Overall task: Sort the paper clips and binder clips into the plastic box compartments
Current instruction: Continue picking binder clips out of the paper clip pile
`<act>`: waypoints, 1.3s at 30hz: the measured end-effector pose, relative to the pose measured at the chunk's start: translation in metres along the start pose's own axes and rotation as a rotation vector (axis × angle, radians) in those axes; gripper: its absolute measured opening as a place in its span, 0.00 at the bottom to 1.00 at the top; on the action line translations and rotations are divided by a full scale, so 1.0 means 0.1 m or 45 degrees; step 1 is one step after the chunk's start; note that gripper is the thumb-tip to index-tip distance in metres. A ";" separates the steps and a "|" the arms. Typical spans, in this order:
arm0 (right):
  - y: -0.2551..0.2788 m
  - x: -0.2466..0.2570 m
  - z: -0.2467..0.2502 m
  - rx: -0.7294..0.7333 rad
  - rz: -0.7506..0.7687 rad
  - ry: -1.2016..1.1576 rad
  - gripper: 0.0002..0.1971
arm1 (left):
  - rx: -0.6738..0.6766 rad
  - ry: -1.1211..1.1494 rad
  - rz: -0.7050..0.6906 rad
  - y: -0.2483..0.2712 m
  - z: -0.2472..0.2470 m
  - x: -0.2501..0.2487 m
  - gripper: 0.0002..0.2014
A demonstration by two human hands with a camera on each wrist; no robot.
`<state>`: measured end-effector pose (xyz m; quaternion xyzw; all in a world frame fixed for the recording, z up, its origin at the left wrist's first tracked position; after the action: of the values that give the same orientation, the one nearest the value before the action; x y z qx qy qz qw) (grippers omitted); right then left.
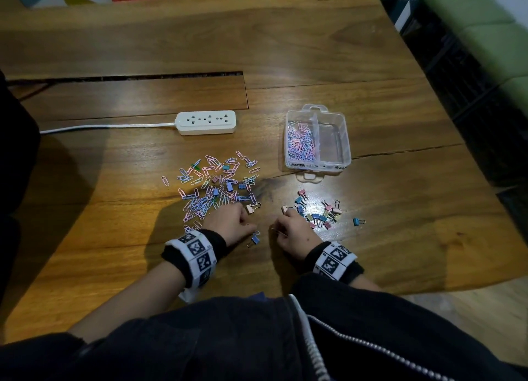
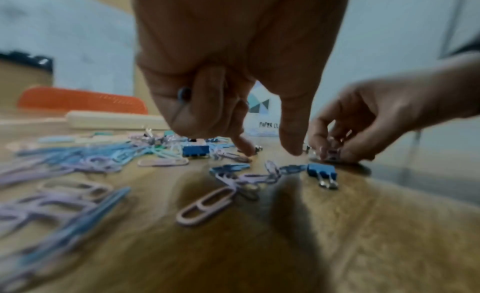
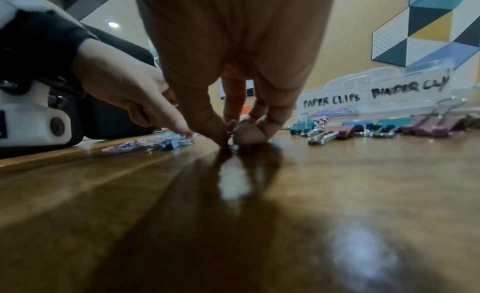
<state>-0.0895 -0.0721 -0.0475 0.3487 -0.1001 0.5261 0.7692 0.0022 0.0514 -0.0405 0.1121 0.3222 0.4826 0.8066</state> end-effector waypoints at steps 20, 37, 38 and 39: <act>0.03 0.04 0.13 0.286 -0.341 -1.440 0.17 | 0.183 1.650 0.313 -0.01 0.02 0.06 0.11; -0.02 -0.12 0.28 -0.258 -0.213 -0.053 0.05 | 0.014 -0.184 -0.177 -0.01 -0.15 -0.13 0.12; -0.03 -0.12 0.32 -0.330 -0.186 -0.050 0.06 | 0.027 -0.203 -0.203 0.00 -0.17 -0.14 0.12; -0.05 -0.08 0.34 -0.366 -0.135 -0.043 0.06 | 0.044 -0.216 -0.225 0.02 -0.19 -0.15 0.12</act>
<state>-0.0811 -0.1010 -0.0287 0.2486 -0.1690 0.4591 0.8360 -0.0157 0.0372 -0.0480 0.1374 0.2698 0.3929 0.8683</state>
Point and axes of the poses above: each hand's wrist, its own y-axis away from the middle knuckle, its own z-axis out of the back of the hand, x = y × z, the point moved 4 cm from there along -y, towards the middle knuckle, and after that the axes turned 1 degree about y, right-handed, at the moved point
